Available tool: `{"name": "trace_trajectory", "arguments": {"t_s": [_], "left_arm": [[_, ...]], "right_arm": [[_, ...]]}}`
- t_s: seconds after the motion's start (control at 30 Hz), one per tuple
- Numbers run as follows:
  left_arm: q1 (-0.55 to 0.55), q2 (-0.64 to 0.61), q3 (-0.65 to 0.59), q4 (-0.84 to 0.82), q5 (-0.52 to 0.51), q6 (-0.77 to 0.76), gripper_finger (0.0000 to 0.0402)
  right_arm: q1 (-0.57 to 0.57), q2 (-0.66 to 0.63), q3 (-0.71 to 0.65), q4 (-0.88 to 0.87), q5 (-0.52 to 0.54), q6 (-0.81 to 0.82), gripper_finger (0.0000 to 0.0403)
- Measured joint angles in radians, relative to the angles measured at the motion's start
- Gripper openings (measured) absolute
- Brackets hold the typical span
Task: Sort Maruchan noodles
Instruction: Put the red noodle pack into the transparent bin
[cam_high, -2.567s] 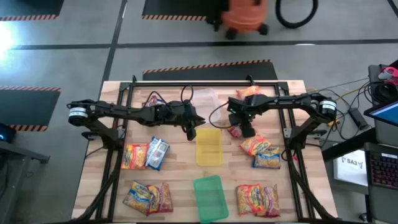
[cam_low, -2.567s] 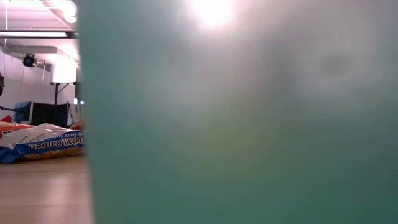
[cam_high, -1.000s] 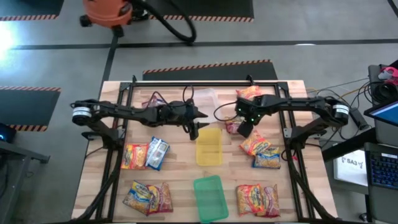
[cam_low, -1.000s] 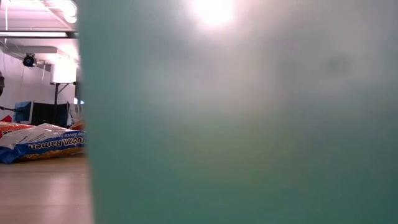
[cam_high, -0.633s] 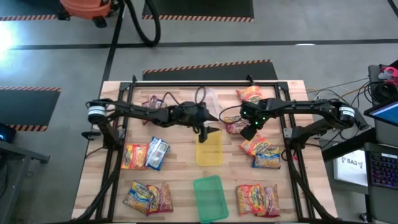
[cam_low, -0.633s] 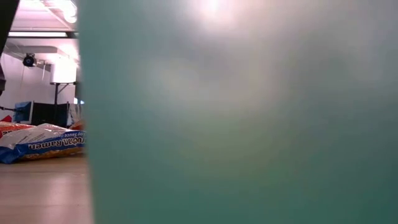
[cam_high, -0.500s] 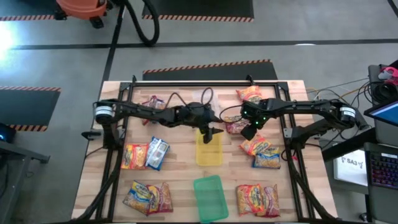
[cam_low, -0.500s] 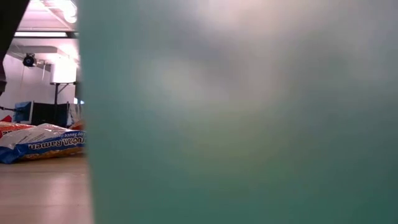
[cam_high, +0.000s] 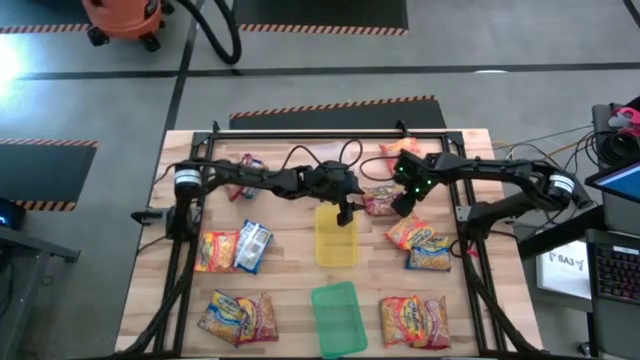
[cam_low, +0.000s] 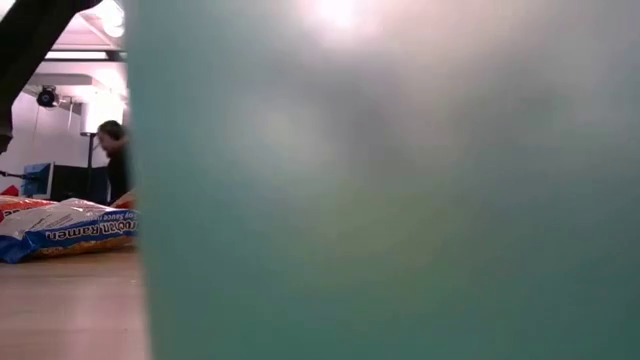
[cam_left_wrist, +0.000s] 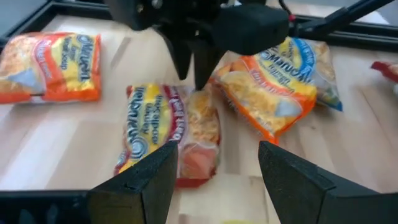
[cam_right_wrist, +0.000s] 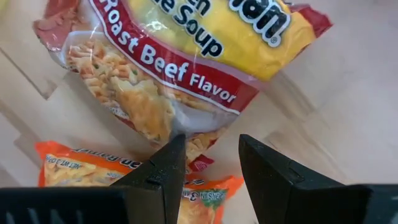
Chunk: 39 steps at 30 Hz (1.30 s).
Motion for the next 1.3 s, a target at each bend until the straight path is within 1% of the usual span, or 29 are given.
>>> {"name": "trace_trajectory", "arguments": {"t_s": [0.1,0.2,0.4,0.6,0.63,0.8,0.9,1.0,1.17,1.3], "left_arm": [[0.014,0.000,0.002,0.006,0.000,0.013,0.0207],[0.027,0.000,0.002,0.002,0.000,-0.020,0.0207],[0.023,0.006,0.002,0.000,0.000,-0.069,0.0207],[0.021,0.023,0.003,0.058,0.000,-0.138,0.0207],[0.020,0.024,0.003,0.070,0.000,-0.147,0.0207],[0.006,0.057,0.020,0.072,0.001,-0.167,0.0207],[0.003,0.089,0.057,0.070,0.004,-0.166,0.0207],[0.005,0.121,0.109,0.030,0.003,-0.157,0.0207],[0.003,0.196,0.226,-0.133,0.002,-0.132,0.0207],[0.002,0.263,0.340,-0.247,0.003,-0.120,0.0207]], "right_arm": [[-0.031,-0.021,-0.036,0.048,-0.035,-0.001,0.0139],[-0.061,-0.037,-0.045,0.063,-0.054,-0.013,0.0139],[-0.123,-0.074,-0.045,0.071,-0.057,-0.039,0.0139],[-0.168,-0.089,-0.045,0.133,-0.058,-0.027,0.0139],[-0.168,-0.088,-0.045,0.141,-0.067,-0.026,0.0139],[-0.163,-0.079,-0.045,0.150,-0.184,-0.014,0.0139],[-0.158,-0.073,-0.045,0.148,-0.181,-0.016,0.0139],[-0.152,-0.072,-0.045,0.136,-0.179,-0.023,0.0139],[-0.134,-0.072,-0.048,0.089,-0.180,-0.038,0.0139],[-0.120,-0.072,-0.067,0.087,-0.179,-0.051,0.0139]]}}
